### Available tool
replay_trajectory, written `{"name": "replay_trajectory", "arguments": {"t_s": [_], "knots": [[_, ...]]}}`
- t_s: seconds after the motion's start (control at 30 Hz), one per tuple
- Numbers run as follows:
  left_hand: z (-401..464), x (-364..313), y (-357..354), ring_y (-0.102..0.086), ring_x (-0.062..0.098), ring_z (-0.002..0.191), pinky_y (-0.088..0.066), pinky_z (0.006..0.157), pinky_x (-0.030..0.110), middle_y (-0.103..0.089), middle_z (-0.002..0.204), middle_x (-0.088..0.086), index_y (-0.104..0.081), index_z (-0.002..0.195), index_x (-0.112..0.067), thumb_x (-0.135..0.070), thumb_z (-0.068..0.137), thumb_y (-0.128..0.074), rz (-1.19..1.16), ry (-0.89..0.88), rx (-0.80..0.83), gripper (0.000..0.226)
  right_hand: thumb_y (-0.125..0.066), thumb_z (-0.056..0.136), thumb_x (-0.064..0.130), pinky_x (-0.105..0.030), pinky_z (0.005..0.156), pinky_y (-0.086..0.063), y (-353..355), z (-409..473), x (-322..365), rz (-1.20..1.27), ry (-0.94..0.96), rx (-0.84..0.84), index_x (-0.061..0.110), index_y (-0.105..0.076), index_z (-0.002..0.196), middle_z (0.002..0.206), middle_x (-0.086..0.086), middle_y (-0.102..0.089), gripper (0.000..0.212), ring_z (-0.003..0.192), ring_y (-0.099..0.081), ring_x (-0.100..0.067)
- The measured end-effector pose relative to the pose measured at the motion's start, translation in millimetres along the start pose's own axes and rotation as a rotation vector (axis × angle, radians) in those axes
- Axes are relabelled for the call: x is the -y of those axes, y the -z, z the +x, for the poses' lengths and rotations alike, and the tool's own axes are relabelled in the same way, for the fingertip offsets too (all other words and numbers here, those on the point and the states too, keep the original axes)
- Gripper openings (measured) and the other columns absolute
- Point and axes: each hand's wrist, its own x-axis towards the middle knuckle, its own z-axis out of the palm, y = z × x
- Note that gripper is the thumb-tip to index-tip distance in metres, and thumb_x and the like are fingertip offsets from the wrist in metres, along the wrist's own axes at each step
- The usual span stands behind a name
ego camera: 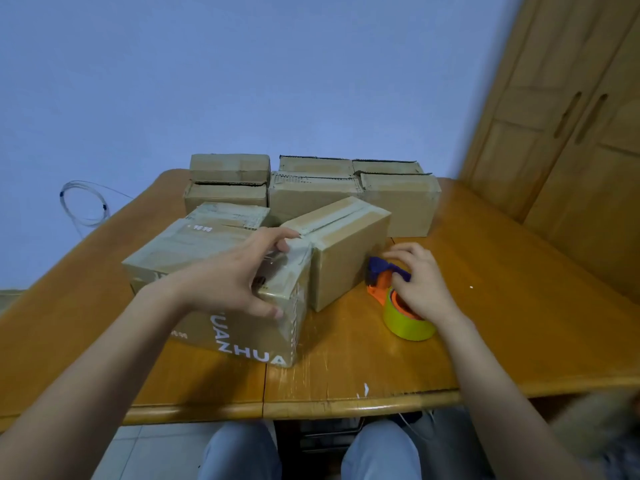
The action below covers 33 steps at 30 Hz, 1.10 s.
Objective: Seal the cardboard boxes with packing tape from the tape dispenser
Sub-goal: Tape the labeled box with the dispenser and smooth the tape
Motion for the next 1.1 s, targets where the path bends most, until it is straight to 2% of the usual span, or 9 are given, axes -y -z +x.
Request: {"name": "replay_trajectory", "arguments": {"t_s": [0.1, 0.23, 0.3, 0.37, 0.43, 0.5, 0.6, 0.8, 1.1], "knots": [[-0.7, -1.8, -0.8, -0.038, 0.000, 0.122, -0.037, 0.095, 0.010, -0.030, 0.134, -0.015, -0.011, 0.135, -0.049, -0.037, 0.070, -0.083, -0.008, -0.003, -0.004, 0.097, -0.059, 0.089, 0.007, -0.025, 0.109, -0.023, -13.7, 4.2, 36.3, 0.155, 0.217, 0.008, 0.019, -0.048, 0.138, 0.134, 0.006, -0.043, 0.052, 0.129, -0.027, -0.007], [3.3, -9.7, 10.2, -0.037, -0.018, 0.115, -0.036, 0.088, 0.008, -0.036, 0.130, -0.023, -0.025, 0.135, -0.047, -0.061, 0.072, -0.067, -0.156, 0.014, 0.004, 0.078, -0.065, 0.089, 0.029, -0.034, 0.116, -0.008, -23.7, 32.2, 56.4, 0.053, 0.335, 0.197, 0.030, -0.022, 0.151, 0.156, 0.010, -0.021, 0.075, 0.143, -0.005, -0.006], [17.9, -8.3, 17.0, -0.046, -0.009, 0.109, -0.037, 0.086, 0.012, -0.043, 0.123, -0.018, -0.038, 0.134, -0.036, -0.049, 0.088, -0.059, -0.111, 0.023, -0.128, 0.053, -0.065, 0.088, 0.032, -0.042, 0.120, -0.006, -29.3, 40.4, 58.3, -0.019, 0.352, 0.191, 0.027, -0.030, 0.149, 0.153, 0.008, -0.030, 0.070, 0.143, -0.015, -0.013], [37.7, -6.4, 19.4, -0.048, 0.006, 0.113, -0.035, 0.089, 0.020, -0.044, 0.127, -0.011, -0.045, 0.135, -0.023, -0.040, 0.096, -0.050, 0.046, 0.044, -0.218, 0.043, -0.066, 0.087, 0.033, -0.043, 0.120, -0.008, -34.3, 42.8, 58.2, -0.060, 0.357, 0.132, 0.023, -0.040, 0.145, 0.147, 0.006, -0.040, 0.064, 0.139, -0.026, -0.015], [54.2, -3.1, 17.2, -0.046, 0.013, 0.118, -0.033, 0.093, 0.025, -0.046, 0.132, -0.005, -0.045, 0.136, -0.019, -0.042, 0.098, -0.045, 0.155, 0.117, -0.143, 0.045, -0.066, 0.086, 0.035, -0.040, 0.119, -0.009, -38.8, 44.5, 57.5, -0.108, 0.346, 0.077, 0.023, -0.044, 0.142, 0.144, 0.006, -0.043, 0.061, 0.137, -0.029, -0.015], [62.4, -0.6, 11.2, -0.049, 0.017, 0.114, -0.035, 0.091, 0.029, -0.054, 0.126, 0.000, -0.052, 0.129, -0.017, -0.047, 0.098, -0.040, 0.204, 0.210, -0.039, 0.044, -0.065, 0.087, 0.035, -0.040, 0.118, -0.009, -42.0, 48.0, 56.7, -0.157, 0.319, 0.042, 0.023, -0.044, 0.142, 0.143, 0.006, -0.044, 0.060, 0.137, -0.030, -0.016], [63.7, 4.1, 3.8, -0.050, 0.018, 0.109, -0.032, 0.089, 0.031, -0.058, 0.114, 0.000, -0.055, 0.117, -0.017, -0.050, 0.098, -0.034, 0.290, 0.226, -0.081, 0.044, -0.062, 0.088, 0.033, -0.039, 0.117, -0.007, -44.4, 55.9, 60.2, -0.194, 0.289, 0.037, 0.023, -0.044, 0.142, 0.144, 0.005, -0.043, 0.058, 0.138, -0.029, -0.015], [62.5, 6.3, -0.1, -0.042, 0.013, 0.098, -0.028, 0.086, 0.030, -0.056, 0.113, -0.002, -0.053, 0.117, -0.019, -0.051, 0.098, -0.033, 0.311, 0.237, -0.149, 0.042, -0.059, 0.091, 0.030, -0.042, 0.117, -0.009, -45.7, 63.8, 59.9, -0.268, 0.231, -0.002, 0.023, -0.042, 0.143, 0.145, 0.005, -0.043, 0.055, 0.138, -0.028, -0.015], [61.2, 7.5, -0.2, -0.043, 0.013, 0.100, -0.028, 0.096, 0.034, -0.050, 0.103, -0.007, -0.050, 0.113, -0.021, -0.051, 0.098, -0.032, 0.303, 0.250, -0.163, 0.038, -0.058, 0.092, 0.032, -0.045, 0.118, -0.007, -46.7, 71.4, 64.4, -0.302, 0.138, -0.022, 0.025, -0.044, 0.142, 0.143, 0.008, -0.045, 0.053, 0.137, -0.030, -0.014]]}}
